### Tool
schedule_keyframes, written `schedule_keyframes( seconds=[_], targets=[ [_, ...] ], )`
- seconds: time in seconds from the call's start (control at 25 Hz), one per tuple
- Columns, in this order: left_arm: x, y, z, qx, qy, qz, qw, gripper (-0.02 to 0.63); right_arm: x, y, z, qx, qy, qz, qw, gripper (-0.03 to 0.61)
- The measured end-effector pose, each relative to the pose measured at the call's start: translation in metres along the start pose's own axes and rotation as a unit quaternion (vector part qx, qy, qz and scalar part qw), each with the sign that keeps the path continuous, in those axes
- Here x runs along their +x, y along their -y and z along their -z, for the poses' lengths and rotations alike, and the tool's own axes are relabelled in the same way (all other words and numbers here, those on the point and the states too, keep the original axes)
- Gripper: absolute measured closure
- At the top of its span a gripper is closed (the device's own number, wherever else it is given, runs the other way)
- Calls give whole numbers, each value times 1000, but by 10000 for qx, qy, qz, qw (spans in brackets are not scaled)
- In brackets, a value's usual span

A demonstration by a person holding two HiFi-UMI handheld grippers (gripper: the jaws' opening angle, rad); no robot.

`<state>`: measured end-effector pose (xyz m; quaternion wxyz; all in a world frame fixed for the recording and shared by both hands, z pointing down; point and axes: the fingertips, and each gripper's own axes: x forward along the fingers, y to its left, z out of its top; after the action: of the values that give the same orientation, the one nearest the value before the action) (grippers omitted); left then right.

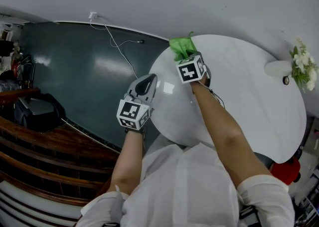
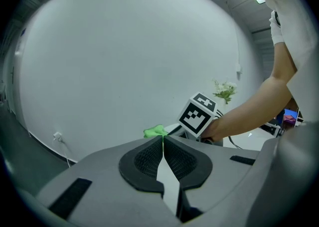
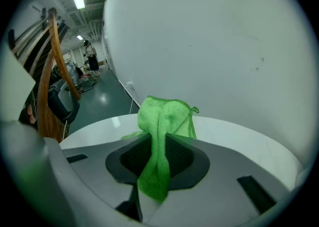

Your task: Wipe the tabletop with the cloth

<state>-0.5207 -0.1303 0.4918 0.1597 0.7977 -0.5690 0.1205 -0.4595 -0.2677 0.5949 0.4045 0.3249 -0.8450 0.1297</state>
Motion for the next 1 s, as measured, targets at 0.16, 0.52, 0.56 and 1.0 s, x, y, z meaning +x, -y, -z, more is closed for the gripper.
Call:
schedule_keyframes(
  seconds=[0.16, 0.52, 0.56, 1.0],
  targets=[
    [-11, -8, 3, -13, -1, -107, 9999, 595, 1, -44, -1, -380, 50, -394, 9985, 497],
    [-14, -4, 5, -82, 17, -118, 9999, 595, -15, -94, 17, -915, 149, -1146, 9891, 497],
    [-13, -2, 6, -76, 17, -96, 9999, 595, -19, -98, 21, -964, 153, -1215, 9878, 497],
    [4, 36, -3, 71, -1, 227, 9997, 595, -50, -79, 64, -758, 231, -1095, 9908, 497]
  ],
)
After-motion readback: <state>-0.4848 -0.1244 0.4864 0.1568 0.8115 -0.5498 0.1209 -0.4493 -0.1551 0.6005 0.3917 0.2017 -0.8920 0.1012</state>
